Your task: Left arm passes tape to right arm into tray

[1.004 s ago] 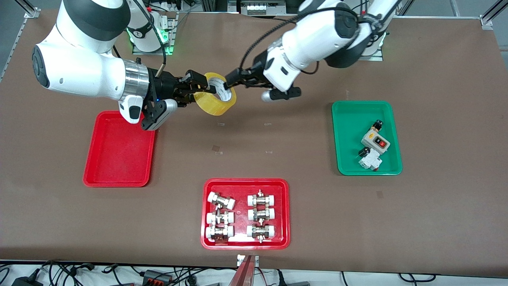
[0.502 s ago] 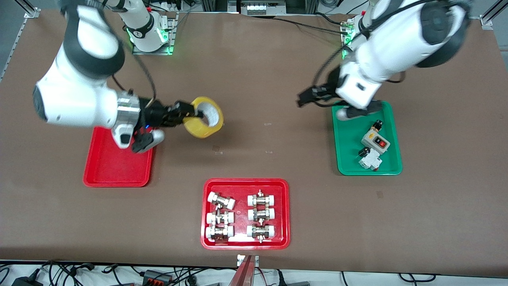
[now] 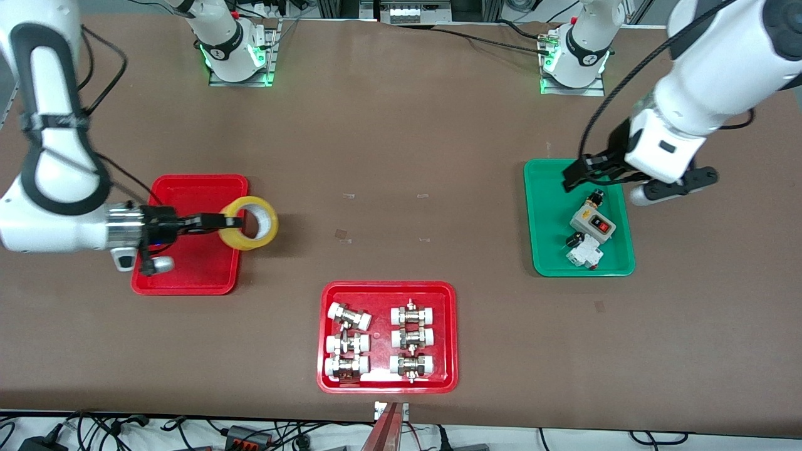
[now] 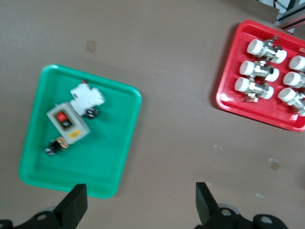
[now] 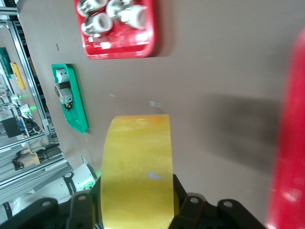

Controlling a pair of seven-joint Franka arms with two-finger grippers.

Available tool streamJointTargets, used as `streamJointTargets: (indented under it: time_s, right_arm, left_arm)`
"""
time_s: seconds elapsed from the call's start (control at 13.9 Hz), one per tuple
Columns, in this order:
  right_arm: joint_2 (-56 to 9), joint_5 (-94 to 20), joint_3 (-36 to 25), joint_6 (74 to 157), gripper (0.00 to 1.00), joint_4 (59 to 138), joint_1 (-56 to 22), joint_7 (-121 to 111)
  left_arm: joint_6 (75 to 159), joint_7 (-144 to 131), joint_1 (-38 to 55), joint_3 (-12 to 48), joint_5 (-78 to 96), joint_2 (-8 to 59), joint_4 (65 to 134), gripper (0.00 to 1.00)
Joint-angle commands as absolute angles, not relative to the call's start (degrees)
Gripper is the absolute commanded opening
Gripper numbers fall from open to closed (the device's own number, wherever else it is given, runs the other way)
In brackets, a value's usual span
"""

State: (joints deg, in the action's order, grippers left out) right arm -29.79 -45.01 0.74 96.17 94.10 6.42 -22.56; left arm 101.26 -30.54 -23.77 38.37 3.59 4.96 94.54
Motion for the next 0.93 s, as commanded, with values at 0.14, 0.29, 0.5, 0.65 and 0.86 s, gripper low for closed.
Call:
streamJointTargets:
  time_s: [0.14, 0.29, 0.5, 0.65, 0.86]
  right_arm:
    - [-34.79, -44.3, 2.02, 93.95, 0.31, 94.31, 15.45, -29.7]
    - [-36.29, -44.21, 2.02, 93.96, 0.31, 94.13, 17.66, -31.11]
    - [-40.42, -44.38, 2.02, 94.39, 0.31, 93.78, 19.77, -35.66]
    - [-41.48, -44.38, 2.02, 94.31, 0.31, 93.78, 20.74, -37.09]
    - [-41.92, -44.12, 2.02, 93.87, 0.31, 94.04, 21.88, -37.53]
  left_arm:
    - [94.14, -13.04, -23.31, 28.96, 2.02, 0.45, 93.96, 1.0]
    - [92.47, -6.18, -16.3, 18.07, 2.02, -0.26, 93.6, 1.0]
    - [92.37, 0.43, -9.07, 6.88, 1.93, -2.02, 93.6, 1.0]
    - [92.64, 0.79, -4.33, 0.73, 1.93, -2.2, 93.6, 1.0]
    - [92.46, 3.95, -4.39, -0.62, 1.93, -3.95, 93.69, 1.0]
